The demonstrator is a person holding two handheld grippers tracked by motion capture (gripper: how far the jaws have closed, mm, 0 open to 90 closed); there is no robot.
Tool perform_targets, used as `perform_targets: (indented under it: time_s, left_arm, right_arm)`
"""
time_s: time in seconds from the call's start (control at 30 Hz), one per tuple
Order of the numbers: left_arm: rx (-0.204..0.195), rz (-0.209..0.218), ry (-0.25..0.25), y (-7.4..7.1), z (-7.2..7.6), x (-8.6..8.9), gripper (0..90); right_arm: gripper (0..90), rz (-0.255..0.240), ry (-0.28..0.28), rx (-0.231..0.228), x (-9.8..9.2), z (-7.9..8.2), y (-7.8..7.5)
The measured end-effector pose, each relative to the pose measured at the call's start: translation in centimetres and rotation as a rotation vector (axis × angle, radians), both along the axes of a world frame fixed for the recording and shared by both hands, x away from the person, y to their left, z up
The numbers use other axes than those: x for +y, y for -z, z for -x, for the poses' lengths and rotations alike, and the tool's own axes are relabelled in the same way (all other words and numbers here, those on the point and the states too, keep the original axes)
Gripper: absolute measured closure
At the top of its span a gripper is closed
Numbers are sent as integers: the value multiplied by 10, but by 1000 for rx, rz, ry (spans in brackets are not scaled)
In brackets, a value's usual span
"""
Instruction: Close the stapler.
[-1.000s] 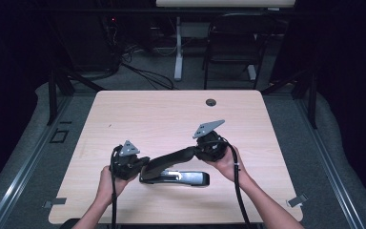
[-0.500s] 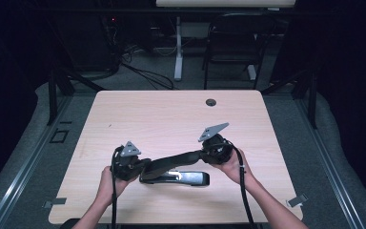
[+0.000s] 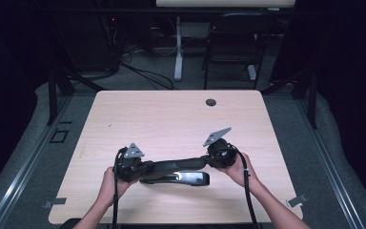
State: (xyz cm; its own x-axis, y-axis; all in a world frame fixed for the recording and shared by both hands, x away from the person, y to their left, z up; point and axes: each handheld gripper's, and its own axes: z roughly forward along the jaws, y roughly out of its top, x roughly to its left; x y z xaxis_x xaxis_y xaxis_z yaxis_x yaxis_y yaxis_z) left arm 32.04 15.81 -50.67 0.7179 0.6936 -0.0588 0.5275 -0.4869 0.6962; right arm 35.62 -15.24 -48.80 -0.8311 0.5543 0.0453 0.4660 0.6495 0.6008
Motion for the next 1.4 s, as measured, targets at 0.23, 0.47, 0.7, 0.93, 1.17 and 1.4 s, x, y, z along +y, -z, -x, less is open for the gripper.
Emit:
perform_targets:
  time_s: [0.23, 0.47, 0.7, 0.93, 1.17, 1.4]
  left_arm:
    - [16, -18, 12, 3, 0, -3, 900]
    - [12, -19, 10, 3, 0, -2, 900]
    - [15, -14, -7, 2, -1, 0, 826]
    - [22, 9, -69, -3, -6, 11, 510]
    - [24, 39, -122, -7, -11, 26, 294]
    - [15, 56, -197, -8, -14, 40, 146]
  right_arm:
    - [900, -25, 5, 8, 3, -4, -2]
    - [900, -16, 25, -17, 3, -3, -1]
    - [900, -58, 21, -41, -5, 10, -27]
    - [900, -13, -28, -15, 0, 23, -26]
    - [900, 27, -26, 3, 1, 23, -19]
    - [900, 53, -14, 21, 2, 22, -7]
